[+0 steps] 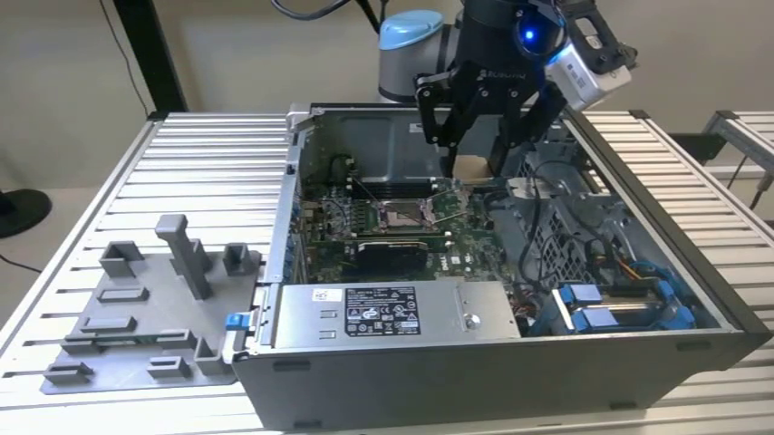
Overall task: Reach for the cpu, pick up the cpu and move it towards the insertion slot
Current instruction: 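Pick up the cpu and move it towards the insertion slot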
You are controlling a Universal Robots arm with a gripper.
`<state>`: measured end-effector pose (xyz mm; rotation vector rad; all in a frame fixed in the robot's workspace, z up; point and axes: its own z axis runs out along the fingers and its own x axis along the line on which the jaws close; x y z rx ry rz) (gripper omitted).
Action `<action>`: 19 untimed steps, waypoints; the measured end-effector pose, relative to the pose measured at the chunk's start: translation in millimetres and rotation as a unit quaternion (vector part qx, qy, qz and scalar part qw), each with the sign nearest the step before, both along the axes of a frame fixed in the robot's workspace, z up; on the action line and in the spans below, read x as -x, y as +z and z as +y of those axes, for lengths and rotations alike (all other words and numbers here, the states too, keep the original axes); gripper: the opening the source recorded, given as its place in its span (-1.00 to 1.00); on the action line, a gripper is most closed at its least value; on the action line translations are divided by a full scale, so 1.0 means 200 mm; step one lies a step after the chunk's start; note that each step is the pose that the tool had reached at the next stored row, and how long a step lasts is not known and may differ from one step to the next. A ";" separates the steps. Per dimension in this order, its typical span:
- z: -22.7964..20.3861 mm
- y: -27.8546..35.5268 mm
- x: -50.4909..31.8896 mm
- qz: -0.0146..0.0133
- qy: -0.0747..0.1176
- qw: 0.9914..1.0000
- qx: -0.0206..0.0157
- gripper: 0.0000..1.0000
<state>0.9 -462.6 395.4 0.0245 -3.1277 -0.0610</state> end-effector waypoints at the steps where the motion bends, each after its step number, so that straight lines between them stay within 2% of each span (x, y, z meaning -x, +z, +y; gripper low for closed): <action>1: 0.008 0.000 0.000 0.000 0.000 1.000 0.000 -1.00; 7: 0.065 -0.001 0.000 0.000 0.000 1.000 0.000 -1.00; 19: 0.209 -0.005 0.000 0.000 0.000 1.000 0.001 -1.00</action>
